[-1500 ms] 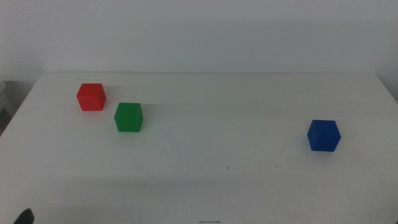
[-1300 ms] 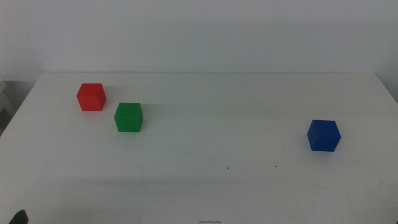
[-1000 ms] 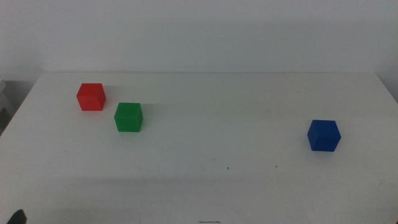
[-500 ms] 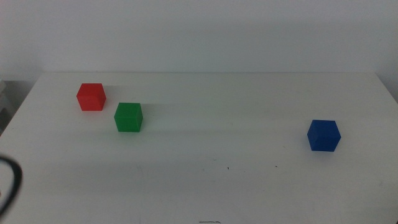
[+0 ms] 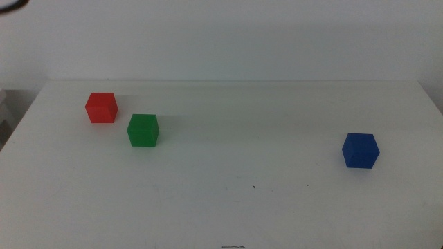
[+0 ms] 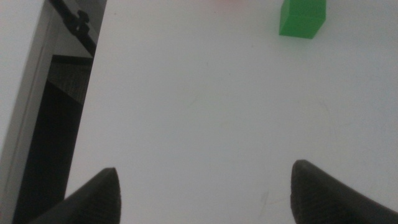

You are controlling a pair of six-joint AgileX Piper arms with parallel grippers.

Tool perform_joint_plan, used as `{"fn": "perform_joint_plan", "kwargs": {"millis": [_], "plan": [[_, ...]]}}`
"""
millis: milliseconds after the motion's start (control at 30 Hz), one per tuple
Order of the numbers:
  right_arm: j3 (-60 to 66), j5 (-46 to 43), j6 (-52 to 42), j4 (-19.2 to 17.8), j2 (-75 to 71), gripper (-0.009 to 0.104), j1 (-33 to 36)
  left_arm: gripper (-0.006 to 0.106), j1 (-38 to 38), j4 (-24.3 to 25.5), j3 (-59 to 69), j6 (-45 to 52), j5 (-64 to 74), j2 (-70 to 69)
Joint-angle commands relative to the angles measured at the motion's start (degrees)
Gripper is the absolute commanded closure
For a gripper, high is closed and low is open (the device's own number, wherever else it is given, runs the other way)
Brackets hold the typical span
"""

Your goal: Stack red cubes first, then green, then blue cubes in a specific spot.

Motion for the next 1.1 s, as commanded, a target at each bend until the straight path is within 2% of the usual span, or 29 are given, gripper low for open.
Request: {"fn": "perform_joint_plan", "kwargs": {"millis": [0, 300, 800, 1067], "plan": [[-0.49, -2.73, -0.65, -0.71, -0.82, 0.032, -0.43, 0.007, -0.01, -0.87, -6.04, 0.93, -1.25, 4.66], [-0.49, -2.73, -0.65, -0.71, -0.82, 0.032, -0.43, 0.007, -0.01, -0.82, -21.85, 1.07, 4.94, 24.73], [-0.49, -2.73, -0.65, -0.71, -0.82, 0.032, -0.43, 0.007, -0.01, -2.19, -49.09, 4.51, 5.82, 57.78], [-0.49, -2.73, -0.65, -0.71, -0.82, 0.032, -0.43, 0.007, -0.01, -6.73, -64.01, 9.98, 5.48, 72.91]]}}
